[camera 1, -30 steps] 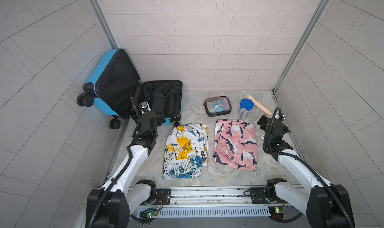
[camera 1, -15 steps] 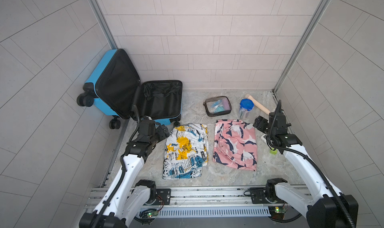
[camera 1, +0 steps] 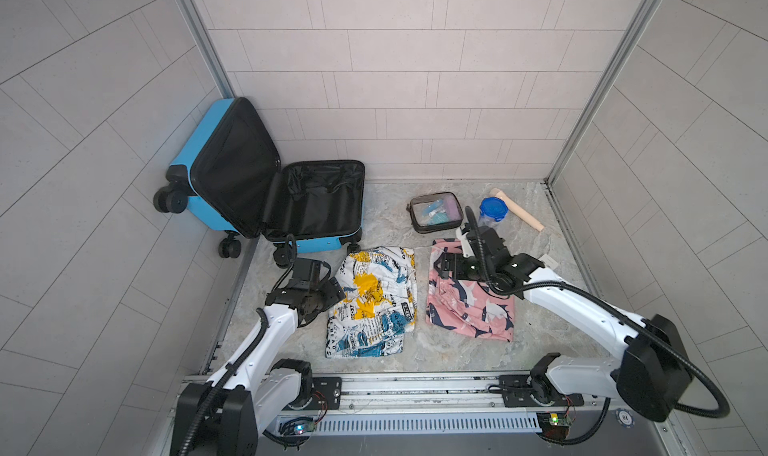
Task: Pack the luggage
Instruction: 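Lower both grippers onto the white-yellow printed garment and grasp its edges, then lift the white-yellow garment with both grippers toward the open suitcase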
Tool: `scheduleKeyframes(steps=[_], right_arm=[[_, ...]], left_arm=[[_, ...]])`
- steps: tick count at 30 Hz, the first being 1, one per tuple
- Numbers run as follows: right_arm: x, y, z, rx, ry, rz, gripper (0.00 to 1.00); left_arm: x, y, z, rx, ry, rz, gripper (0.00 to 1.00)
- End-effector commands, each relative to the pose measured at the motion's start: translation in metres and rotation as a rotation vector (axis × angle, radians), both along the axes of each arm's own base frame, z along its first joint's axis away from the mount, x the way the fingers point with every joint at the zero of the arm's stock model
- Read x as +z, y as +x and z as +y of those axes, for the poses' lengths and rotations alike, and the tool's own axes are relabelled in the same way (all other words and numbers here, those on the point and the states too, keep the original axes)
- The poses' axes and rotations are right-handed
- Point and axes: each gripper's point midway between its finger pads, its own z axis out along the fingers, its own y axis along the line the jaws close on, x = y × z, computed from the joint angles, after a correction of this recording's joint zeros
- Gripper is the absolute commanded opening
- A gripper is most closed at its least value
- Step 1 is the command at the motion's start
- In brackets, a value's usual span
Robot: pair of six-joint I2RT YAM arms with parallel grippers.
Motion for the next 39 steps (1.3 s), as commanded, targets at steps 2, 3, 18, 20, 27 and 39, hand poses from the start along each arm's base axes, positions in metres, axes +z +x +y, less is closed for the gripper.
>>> scheduleKeyframes(steps=[2,3,18,20,27,39], right_arm=[[-0.02,0.001,0.039,0.034,-0.004,0.051,0.97],[-0.026,0.0,0.048,0.048,-0.01,0.065,0.97],[-0.099,-0.008,0.087,0.083,-0.065,0.212,0.97],[-0.106,-0.008,0.091,0.081,-0.06,0.224,0.96],[-0.119,-0.01,0.109,0.085,-0.03,0.259,0.93],[-0.13,-0.011,0.137,0.088,0.039,0.285,0.7]], left_arm=[[-0.01,0.004,0.002,0.056,-0.018,-0.03,0.87],[-0.012,0.005,0.002,0.058,-0.021,-0.034,0.87],[-0.039,0.004,-0.016,-0.018,-0.098,0.001,0.85],[-0.041,0.003,-0.017,-0.022,-0.103,0.003,0.84],[-0.039,0.005,-0.023,-0.043,-0.129,-0.009,0.78],[-0.026,0.019,-0.051,-0.129,-0.217,-0.086,0.68]])
